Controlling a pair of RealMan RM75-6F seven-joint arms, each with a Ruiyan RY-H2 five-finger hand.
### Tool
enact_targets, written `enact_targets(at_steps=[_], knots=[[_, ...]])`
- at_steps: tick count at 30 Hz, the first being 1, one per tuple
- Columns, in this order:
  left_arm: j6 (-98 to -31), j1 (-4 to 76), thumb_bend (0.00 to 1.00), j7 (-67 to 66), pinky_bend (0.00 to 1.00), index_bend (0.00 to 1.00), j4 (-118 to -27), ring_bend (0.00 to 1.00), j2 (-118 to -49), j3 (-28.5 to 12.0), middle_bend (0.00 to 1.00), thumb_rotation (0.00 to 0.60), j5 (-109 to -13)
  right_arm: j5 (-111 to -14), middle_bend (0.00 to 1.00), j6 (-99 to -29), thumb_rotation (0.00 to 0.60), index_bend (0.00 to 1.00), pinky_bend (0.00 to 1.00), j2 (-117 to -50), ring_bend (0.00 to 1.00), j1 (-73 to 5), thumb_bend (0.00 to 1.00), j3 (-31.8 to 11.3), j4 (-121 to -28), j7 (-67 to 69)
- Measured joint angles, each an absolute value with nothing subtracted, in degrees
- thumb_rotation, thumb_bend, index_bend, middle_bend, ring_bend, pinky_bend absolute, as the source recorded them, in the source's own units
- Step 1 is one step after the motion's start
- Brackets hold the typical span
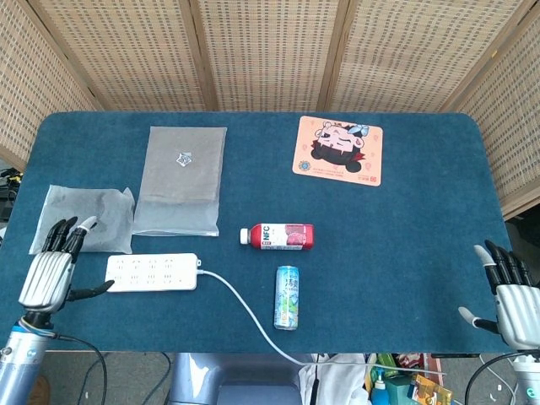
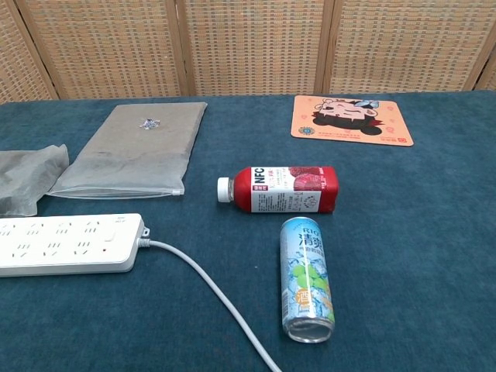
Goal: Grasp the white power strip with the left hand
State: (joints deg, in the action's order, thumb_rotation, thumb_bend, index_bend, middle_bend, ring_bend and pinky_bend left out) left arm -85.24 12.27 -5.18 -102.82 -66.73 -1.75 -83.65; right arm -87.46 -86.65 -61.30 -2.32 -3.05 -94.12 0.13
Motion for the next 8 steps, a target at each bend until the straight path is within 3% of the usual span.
enact_targets(at_steps=[4, 8], knots=[[-90.2, 9.4, 0.0, -3.9, 0.0, 0.0, -100.0, 0.0, -66.4, -1.0, 0.0, 0.552, -84.8, -87.3, 0.0, -86.6, 0.6, 0.0, 0.0, -61.5, 0.0, -2.3, 0.0, -3.1, -94.1, -0.5], [-90.6, 8.0, 0.0, -2.5, 0.0, 0.0, -99.0, 0.0, -65.5, -0.8, 0.0, 0.554, -85.2, -87.0, 0.0, -86.7, 0.6, 0.0, 0.0, -61.6, 0.0, -2.3, 0.0, -3.2, -94.2, -0.8]])
